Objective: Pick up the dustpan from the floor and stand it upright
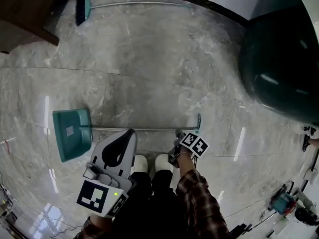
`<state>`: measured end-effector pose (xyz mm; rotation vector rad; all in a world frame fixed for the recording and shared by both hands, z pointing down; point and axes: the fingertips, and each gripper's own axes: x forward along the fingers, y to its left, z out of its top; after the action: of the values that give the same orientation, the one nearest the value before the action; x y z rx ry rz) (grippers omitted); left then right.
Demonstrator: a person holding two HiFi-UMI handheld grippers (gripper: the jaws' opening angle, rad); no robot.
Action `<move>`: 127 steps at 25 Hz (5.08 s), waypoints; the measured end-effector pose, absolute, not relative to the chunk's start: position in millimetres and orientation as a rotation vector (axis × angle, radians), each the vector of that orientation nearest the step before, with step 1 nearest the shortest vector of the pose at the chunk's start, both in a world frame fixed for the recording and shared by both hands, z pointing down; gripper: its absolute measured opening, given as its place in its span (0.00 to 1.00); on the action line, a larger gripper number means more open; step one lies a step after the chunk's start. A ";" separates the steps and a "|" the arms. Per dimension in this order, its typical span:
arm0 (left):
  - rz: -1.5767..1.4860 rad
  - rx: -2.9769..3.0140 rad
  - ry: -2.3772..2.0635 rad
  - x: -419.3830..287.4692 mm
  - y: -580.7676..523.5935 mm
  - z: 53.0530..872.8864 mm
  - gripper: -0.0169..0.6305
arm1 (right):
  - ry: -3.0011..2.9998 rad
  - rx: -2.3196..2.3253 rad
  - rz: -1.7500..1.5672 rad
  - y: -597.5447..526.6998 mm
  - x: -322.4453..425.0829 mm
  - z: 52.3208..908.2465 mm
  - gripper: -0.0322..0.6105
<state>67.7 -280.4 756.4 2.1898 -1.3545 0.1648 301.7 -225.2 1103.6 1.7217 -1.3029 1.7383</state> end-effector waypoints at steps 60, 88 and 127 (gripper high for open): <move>-0.068 2.142 -1.542 18.7 -303.4 538.6 0.04 | -2.076 1.792 1.075 -392.4 190.5 790.2 0.20; -0.166 1.701 -2.166 -193.6 -62.2 424.4 0.04 | -2.506 0.969 0.338 -202.4 -105.8 643.7 0.20; -0.285 1.933 -2.133 -129.3 -40.4 158.7 0.04 | -2.771 0.471 0.289 -96.8 -85.1 260.3 0.18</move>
<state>-129.3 -40.4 158.7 1.9334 -2.1328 -0.2852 -85.1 -96.8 260.3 0.4705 -2.7715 0.2894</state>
